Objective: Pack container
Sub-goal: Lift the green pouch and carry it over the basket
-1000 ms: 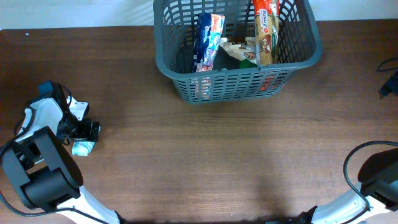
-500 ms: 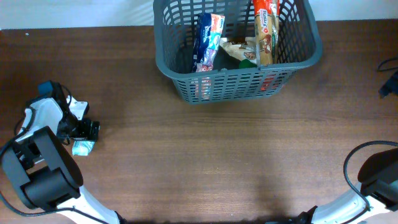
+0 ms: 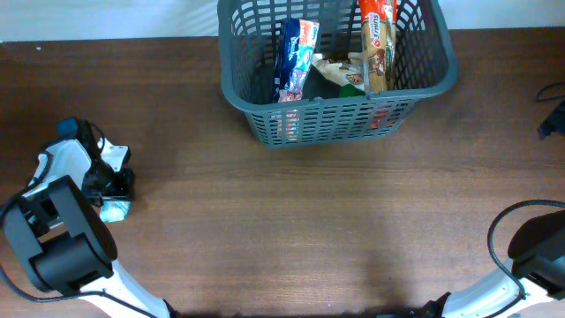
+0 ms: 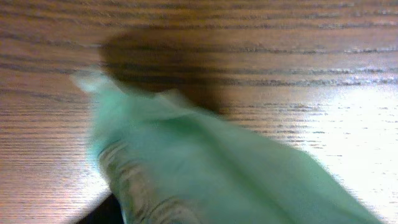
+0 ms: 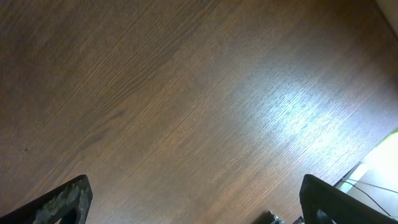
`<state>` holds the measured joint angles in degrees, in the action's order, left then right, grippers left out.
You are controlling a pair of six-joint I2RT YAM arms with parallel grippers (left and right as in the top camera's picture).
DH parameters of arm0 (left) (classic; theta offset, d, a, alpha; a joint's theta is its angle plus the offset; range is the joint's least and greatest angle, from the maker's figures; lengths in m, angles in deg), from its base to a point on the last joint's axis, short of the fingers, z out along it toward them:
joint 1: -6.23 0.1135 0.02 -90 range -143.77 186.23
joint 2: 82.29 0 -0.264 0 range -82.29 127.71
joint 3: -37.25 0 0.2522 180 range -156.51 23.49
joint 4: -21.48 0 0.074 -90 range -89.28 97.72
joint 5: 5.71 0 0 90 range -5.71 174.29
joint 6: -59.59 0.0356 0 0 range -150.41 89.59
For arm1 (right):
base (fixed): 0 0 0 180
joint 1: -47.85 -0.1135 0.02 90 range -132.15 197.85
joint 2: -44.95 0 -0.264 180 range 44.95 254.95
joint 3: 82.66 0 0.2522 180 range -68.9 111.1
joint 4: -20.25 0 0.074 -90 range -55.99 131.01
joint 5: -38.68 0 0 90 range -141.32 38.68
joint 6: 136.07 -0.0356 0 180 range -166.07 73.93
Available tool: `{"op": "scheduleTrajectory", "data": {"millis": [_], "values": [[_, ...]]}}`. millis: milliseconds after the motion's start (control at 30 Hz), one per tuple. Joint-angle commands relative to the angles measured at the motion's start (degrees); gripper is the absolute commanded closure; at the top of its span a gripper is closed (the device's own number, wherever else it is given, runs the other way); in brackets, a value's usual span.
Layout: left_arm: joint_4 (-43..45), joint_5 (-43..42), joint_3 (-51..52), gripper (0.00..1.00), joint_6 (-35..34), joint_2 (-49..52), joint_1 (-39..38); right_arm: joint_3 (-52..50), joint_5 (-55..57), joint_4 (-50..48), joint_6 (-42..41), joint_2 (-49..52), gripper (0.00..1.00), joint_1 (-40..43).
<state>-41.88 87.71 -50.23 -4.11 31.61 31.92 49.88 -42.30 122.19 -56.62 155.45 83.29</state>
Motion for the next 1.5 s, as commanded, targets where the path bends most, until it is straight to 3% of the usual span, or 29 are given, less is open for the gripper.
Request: {"op": "scheduleTrajectory", "data": {"millis": [0, 167, 333, 600, 800, 933, 1100, 1200, 1367, 1467], "values": [[0.81, 0.48, 0.98, 0.98, -0.31, 2.56, 0.24, -0.44, 0.68, -0.17, -0.7, -0.09, 0.01, 0.2], [2.51, 0.22, 0.09, 0.98, -8.5, 2.56, -0.04, -0.44, 0.7, -0.17, -0.7, -0.09, 0.01, 0.2], [0.17, -6.16, -8.26, 0.98, -15.65, 2.08, -1.62, -0.44, 0.7, -0.17, -0.7, -0.09, 0.01, 0.2], [-8.76, -25.42, -44.57, 0.98, -23.1, -0.48, -4.68, -0.44, 0.68, -0.17, -0.7, -0.09, 0.01, 0.2], [-9.14, -26.82, -73.4, 0.98, -26.8, -1.57, -13.46, -0.44, 0.7, -0.17, -0.7, -0.09, 0.01, 0.2], [-7.37, -18.1, -83.95, 0.98, -26.01, -1.55, -26.49, -0.44, 0.7, -0.17, -0.7, -0.09, 0.01, 0.2], [-3.45, -0.35, -83.12, 0.99, -17.84, -0.09, -43.28, -0.44, 0.7, -0.17, -0.7, -0.09, 0.01, 0.2], [-0.74, 10.38, -81.57, 0.98, -16.7, 3.63, -49.62, -0.44, 0.68, -0.17, -0.7, -0.09, 0.01, 0.2], [0.87, 11.8, -81.02, 0.98, -17.29, 12.46, -51.47, -0.44, 0.68, -0.17, -0.7, -0.09, 0.01, 0.2], [-0.79, 8.81, -80.87, 0.98, -21.16, 18.75, -50.97, -0.44, 0.68, -0.17, -0.7, -0.09, 0.01, 0.2]]}}
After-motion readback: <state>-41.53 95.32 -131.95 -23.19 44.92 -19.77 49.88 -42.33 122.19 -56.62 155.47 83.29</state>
